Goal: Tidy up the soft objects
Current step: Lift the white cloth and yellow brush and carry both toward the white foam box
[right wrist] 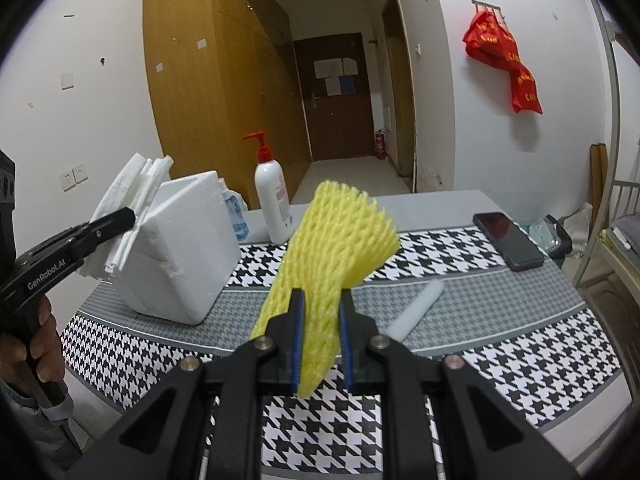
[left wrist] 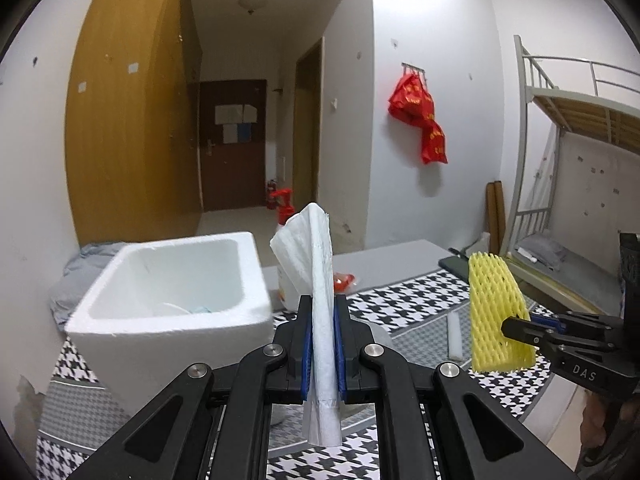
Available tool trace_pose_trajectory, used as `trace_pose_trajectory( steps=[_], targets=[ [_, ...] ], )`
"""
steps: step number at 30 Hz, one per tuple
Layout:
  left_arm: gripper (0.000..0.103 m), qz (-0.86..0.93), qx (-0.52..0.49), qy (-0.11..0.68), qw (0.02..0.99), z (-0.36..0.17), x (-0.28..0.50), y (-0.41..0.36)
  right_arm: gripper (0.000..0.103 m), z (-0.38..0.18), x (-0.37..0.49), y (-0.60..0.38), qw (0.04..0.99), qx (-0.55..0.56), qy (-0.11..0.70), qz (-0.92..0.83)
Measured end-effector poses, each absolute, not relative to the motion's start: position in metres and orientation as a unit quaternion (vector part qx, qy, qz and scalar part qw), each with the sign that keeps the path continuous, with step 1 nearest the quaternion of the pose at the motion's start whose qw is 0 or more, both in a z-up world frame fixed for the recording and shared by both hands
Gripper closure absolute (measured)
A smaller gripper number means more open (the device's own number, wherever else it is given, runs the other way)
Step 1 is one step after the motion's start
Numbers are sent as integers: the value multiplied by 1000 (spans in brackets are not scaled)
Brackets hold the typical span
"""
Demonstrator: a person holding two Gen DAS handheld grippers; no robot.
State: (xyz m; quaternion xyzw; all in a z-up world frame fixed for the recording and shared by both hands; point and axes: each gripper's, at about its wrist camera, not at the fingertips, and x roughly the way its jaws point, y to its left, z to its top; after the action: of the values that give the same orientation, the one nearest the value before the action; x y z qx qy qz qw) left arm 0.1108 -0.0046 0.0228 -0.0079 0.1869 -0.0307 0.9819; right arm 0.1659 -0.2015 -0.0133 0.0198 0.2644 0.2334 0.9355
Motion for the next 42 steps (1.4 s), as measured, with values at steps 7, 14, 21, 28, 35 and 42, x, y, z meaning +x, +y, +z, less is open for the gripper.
trace_pose_trajectory(
  steps=[7,14,21,28,35,42],
  targets=[
    [93,-9,-5,180,984,27,106,5,84,-2,168,-186,934,8,250,256],
    [93,14,-8,168,986,33,97,19,84,6,170,-169,929,-2,238,282],
    [93,44,-12,167,985,35,88,35,84,7,171,-149,920,-9,236,314],
    [93,67,-17,162,984,36,80,46,84,14,169,-134,913,-17,227,338],
    [93,88,-21,161,983,38,71,57,84,17,164,-110,901,-27,224,370],
    [93,107,-29,161,981,40,61,68,84,18,161,-85,889,-41,226,397]
  ],
)
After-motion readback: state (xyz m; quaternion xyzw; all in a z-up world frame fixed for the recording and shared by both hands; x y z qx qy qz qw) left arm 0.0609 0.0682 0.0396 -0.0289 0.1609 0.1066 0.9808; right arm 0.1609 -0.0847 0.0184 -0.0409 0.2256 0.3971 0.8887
